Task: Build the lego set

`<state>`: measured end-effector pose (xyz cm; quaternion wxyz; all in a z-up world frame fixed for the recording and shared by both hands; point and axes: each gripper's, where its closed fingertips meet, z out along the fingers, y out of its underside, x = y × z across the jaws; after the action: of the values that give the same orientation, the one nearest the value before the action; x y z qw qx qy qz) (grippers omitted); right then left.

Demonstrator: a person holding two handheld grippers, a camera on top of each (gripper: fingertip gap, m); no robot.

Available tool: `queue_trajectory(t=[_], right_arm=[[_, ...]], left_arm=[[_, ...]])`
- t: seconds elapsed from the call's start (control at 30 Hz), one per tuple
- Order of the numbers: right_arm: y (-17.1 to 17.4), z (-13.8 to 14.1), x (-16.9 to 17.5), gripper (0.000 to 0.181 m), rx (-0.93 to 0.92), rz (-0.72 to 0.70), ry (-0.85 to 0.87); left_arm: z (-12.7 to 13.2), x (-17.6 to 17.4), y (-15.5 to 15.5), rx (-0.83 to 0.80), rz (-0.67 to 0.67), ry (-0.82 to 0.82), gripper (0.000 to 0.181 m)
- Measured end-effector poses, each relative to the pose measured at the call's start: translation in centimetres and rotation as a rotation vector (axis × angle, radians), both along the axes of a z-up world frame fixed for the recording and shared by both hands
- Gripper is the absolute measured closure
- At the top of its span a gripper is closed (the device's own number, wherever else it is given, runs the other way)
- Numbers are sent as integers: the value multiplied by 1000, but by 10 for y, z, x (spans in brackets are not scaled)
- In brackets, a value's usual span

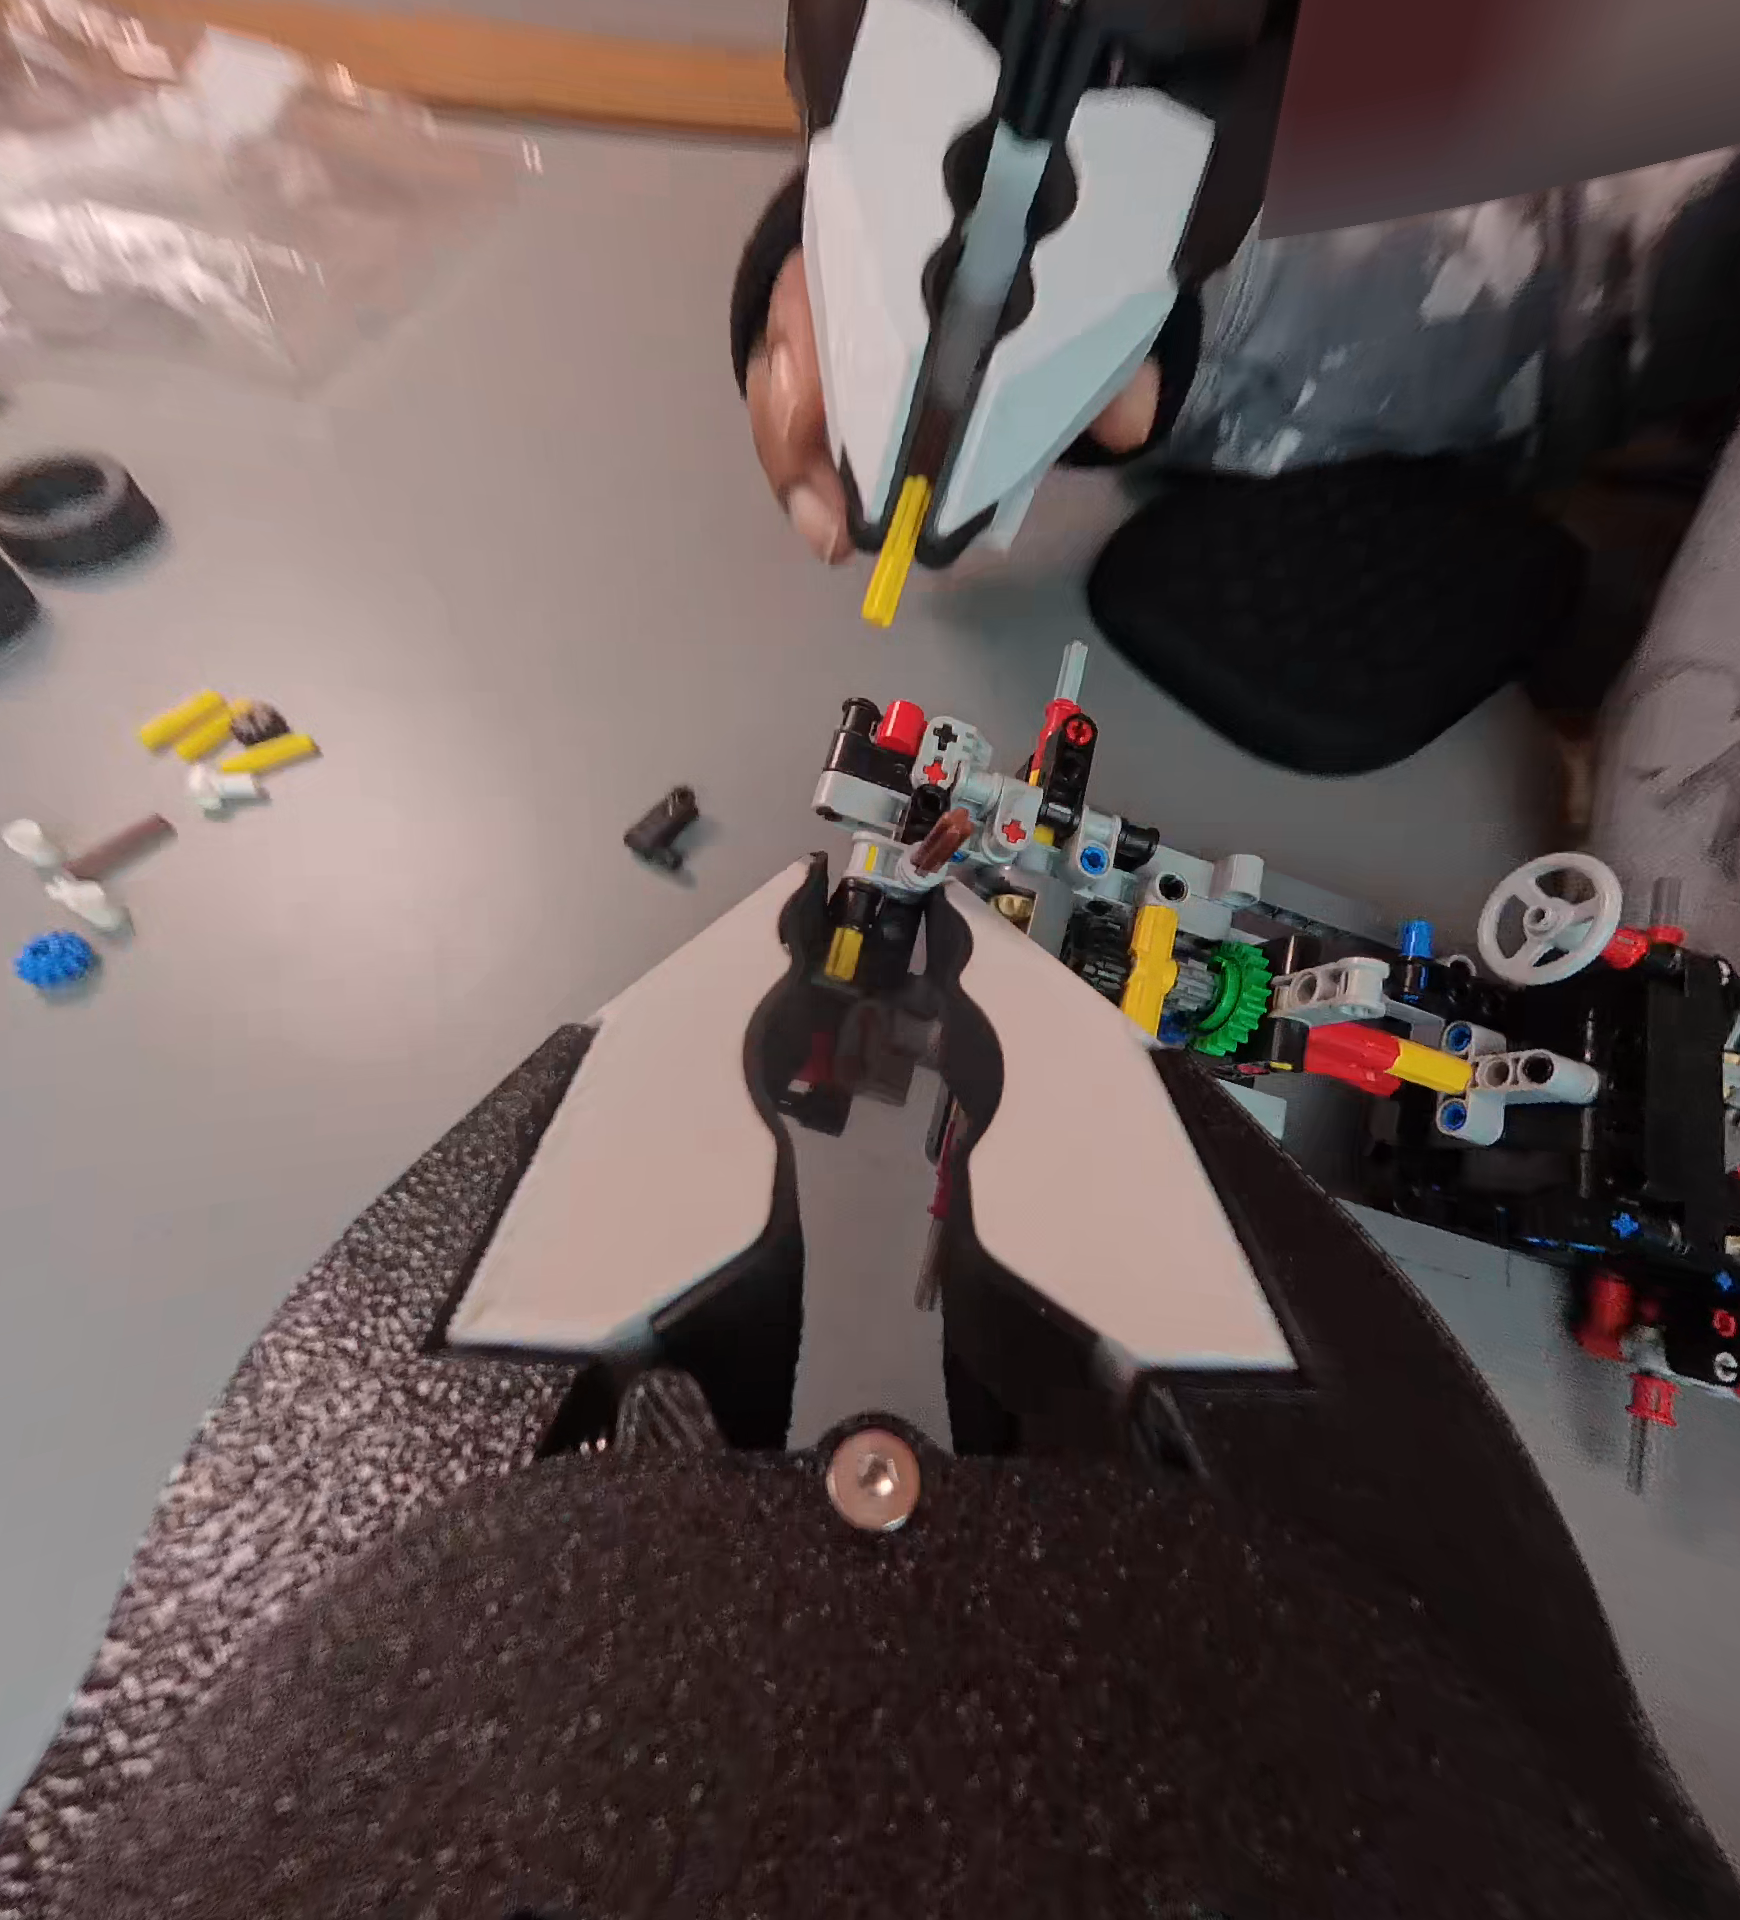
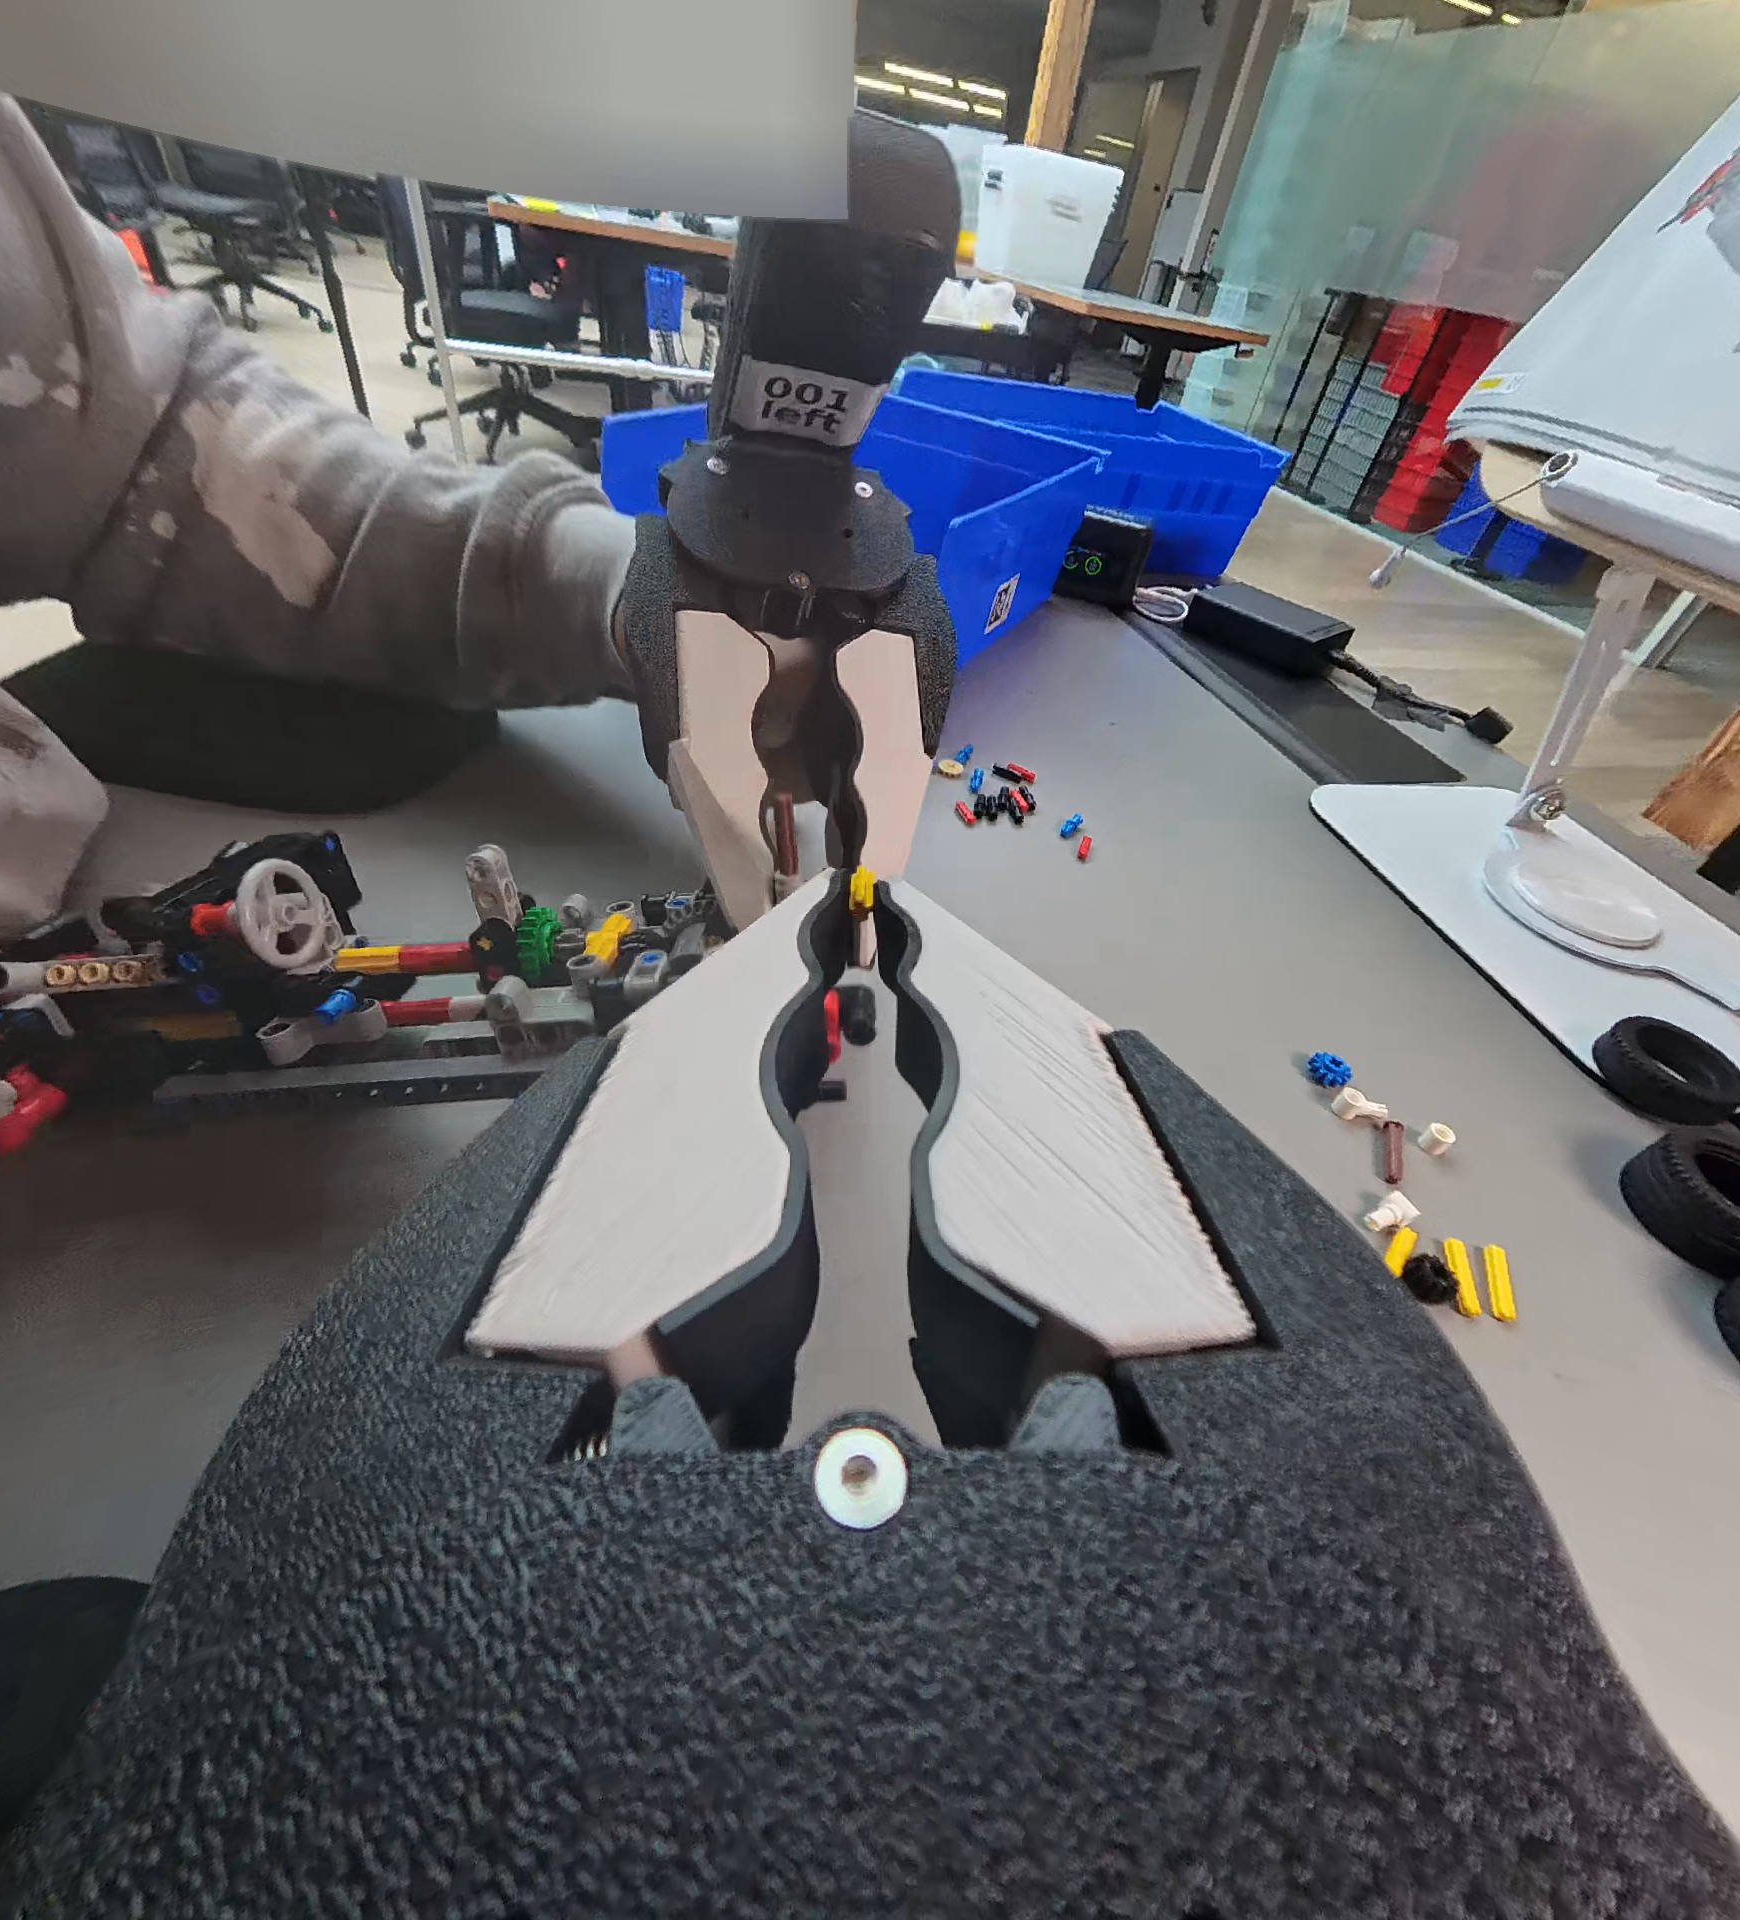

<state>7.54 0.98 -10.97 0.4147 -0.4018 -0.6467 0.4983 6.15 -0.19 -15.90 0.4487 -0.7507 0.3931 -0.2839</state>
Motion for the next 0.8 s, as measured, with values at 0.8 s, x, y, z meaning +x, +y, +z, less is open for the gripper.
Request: queue_trajectory(t=[0.8], right_arm=[[-46, 26, -18, 180, 116, -129, -150]], left_arm=[[57, 0, -31, 307, 17, -100, 163]])
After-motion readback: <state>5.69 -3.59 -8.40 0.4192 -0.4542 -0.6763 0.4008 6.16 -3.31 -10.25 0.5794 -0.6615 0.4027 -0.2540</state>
